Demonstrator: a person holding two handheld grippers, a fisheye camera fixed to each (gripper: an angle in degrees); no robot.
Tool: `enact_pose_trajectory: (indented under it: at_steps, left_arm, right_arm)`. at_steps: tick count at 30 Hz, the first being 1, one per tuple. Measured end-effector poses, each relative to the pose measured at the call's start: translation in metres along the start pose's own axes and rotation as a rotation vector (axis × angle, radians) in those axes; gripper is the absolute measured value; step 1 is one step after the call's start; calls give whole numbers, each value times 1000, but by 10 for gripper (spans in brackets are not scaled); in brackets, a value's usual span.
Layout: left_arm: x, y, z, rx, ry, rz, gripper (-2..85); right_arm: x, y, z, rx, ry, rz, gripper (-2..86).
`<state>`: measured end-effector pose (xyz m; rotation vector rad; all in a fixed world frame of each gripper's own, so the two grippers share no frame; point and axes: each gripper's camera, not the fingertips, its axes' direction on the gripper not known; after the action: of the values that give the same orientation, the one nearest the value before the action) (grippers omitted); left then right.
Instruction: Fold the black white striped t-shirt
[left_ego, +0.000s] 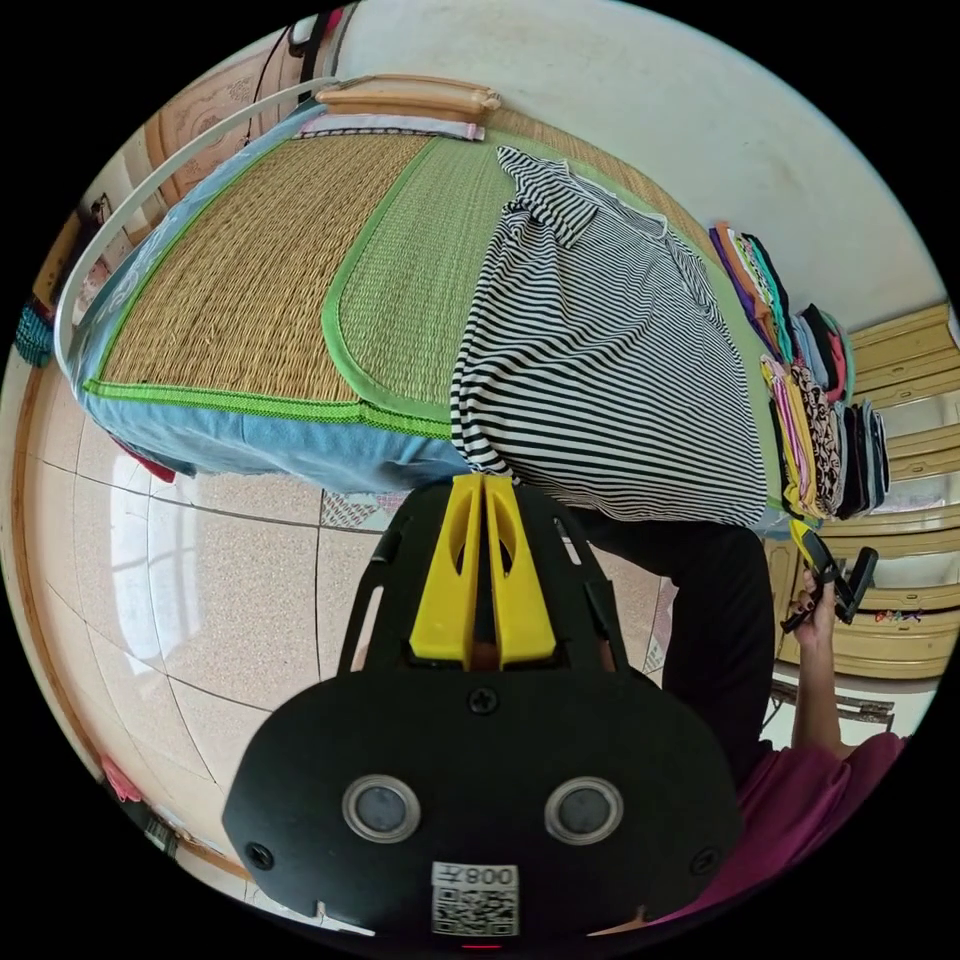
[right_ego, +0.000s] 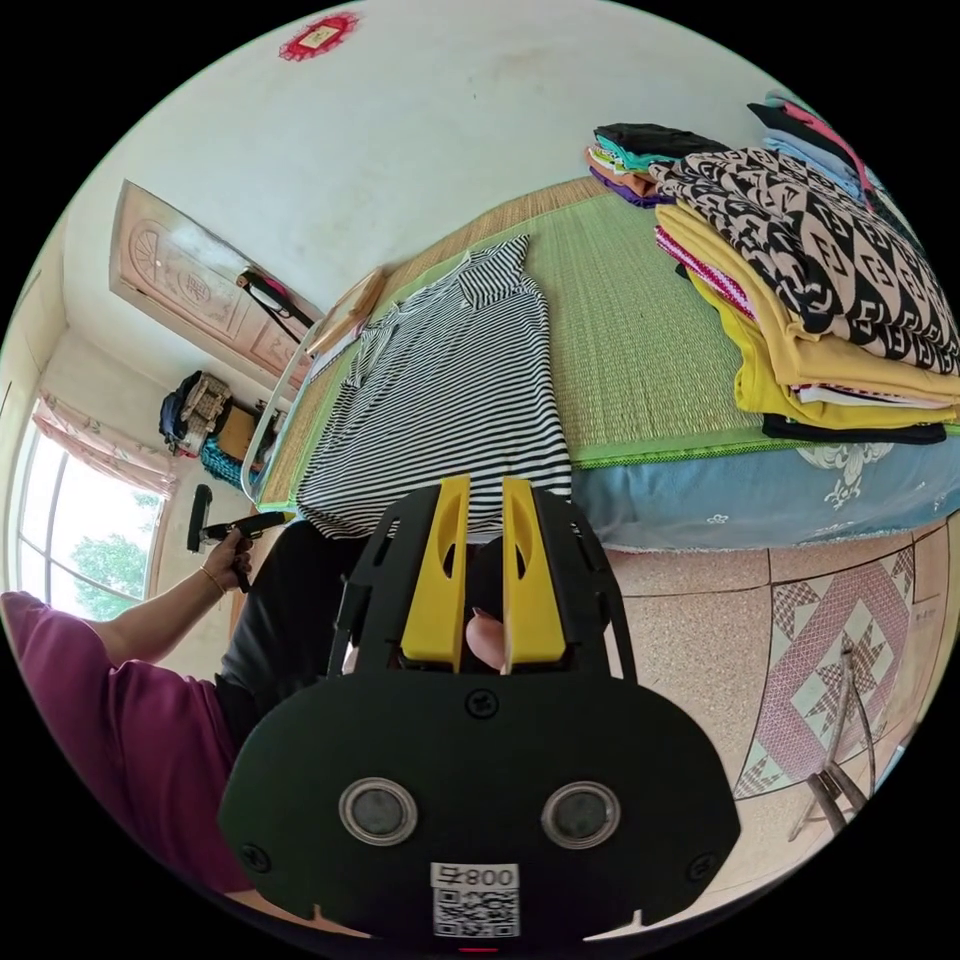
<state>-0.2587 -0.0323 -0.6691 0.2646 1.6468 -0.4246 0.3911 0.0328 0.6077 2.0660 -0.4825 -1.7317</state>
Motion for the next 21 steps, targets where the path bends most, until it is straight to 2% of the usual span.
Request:
enact_pose_trajectory:
  at_steps: [12,21]
  left_arm:
    - [-20,-11,7,-67,59,14,82]
    - [-20,-30,17,-139,32,55,104]
  right_arm:
    - [21,-2,22,-76,33,42,80]
    - [52,-15,46,-163,116,60,90]
